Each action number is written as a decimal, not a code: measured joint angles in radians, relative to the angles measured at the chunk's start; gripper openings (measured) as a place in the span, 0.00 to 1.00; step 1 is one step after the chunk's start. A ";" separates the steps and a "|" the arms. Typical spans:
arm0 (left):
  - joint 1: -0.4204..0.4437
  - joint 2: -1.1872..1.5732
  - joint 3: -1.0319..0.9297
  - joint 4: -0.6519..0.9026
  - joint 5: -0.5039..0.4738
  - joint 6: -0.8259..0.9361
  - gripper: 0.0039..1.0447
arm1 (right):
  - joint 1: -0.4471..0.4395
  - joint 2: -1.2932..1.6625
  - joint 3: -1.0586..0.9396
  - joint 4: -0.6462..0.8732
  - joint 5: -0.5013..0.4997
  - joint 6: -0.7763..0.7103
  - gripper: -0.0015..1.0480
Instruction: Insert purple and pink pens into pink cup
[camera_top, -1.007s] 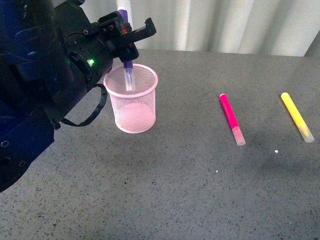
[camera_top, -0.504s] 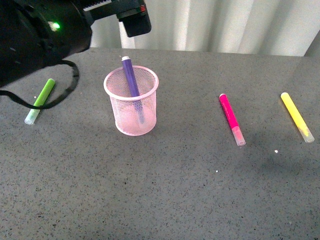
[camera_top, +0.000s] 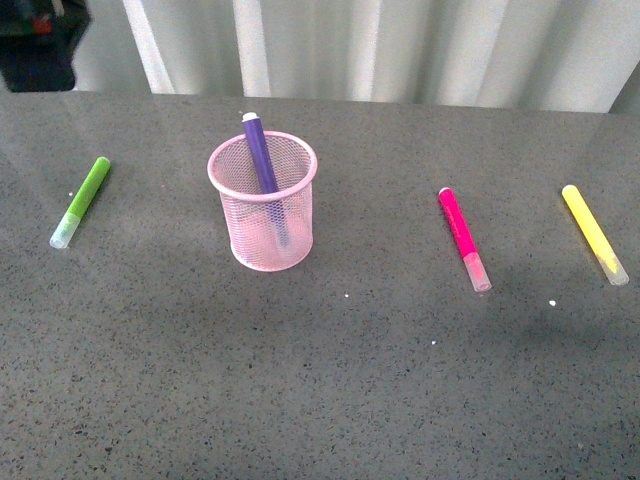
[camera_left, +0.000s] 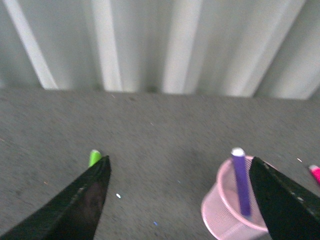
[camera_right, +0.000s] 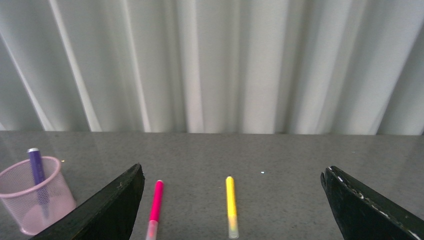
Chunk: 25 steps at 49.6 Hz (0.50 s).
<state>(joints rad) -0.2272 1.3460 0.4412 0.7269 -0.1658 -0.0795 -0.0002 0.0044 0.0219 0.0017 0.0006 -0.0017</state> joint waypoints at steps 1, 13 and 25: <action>0.002 0.000 -0.029 0.061 -0.014 0.011 0.76 | 0.000 0.000 0.000 0.000 0.000 0.000 0.93; 0.088 -0.192 -0.231 0.207 0.024 0.061 0.26 | 0.000 0.000 0.000 0.000 -0.002 0.000 0.93; 0.142 -0.391 -0.338 0.111 0.077 0.072 0.03 | 0.000 0.000 0.000 0.000 0.000 0.000 0.93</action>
<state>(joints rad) -0.0856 0.9546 0.1036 0.8375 -0.0887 -0.0074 -0.0002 0.0044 0.0219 0.0017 0.0010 -0.0017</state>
